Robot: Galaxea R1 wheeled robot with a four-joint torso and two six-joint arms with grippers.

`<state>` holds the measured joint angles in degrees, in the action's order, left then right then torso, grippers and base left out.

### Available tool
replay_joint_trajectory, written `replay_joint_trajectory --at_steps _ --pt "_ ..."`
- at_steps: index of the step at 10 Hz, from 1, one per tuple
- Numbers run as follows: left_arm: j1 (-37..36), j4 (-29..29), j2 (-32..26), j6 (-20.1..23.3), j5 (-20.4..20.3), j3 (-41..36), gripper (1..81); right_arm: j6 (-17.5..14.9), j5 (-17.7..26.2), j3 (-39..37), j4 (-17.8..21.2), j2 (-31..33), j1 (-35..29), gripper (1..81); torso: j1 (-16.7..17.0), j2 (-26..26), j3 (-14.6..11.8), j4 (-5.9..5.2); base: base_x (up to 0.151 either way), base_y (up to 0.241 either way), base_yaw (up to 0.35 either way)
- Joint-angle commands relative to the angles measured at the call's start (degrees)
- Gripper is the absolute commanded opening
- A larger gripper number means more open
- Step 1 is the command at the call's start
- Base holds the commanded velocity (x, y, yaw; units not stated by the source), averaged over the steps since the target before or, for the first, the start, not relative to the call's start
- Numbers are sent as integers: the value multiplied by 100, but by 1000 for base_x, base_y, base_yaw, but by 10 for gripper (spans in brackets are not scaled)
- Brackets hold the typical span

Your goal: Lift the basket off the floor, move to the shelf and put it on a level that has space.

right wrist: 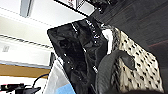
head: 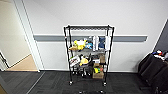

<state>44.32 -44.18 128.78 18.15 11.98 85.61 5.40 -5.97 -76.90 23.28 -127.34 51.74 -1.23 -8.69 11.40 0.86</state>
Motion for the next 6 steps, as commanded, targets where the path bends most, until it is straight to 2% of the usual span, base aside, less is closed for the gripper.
replay_joint_trajectory --at_steps 1,6 --pt "-806 -117 -247 66 278 -343 10 -21 70 220 -52 207 -624 10 0 0 0 0 122 0 0" --pt "-746 -117 -387 118 269 -597 10 -30 17 343 -60 189 -353 10 0 2 0 0 123 0 0"
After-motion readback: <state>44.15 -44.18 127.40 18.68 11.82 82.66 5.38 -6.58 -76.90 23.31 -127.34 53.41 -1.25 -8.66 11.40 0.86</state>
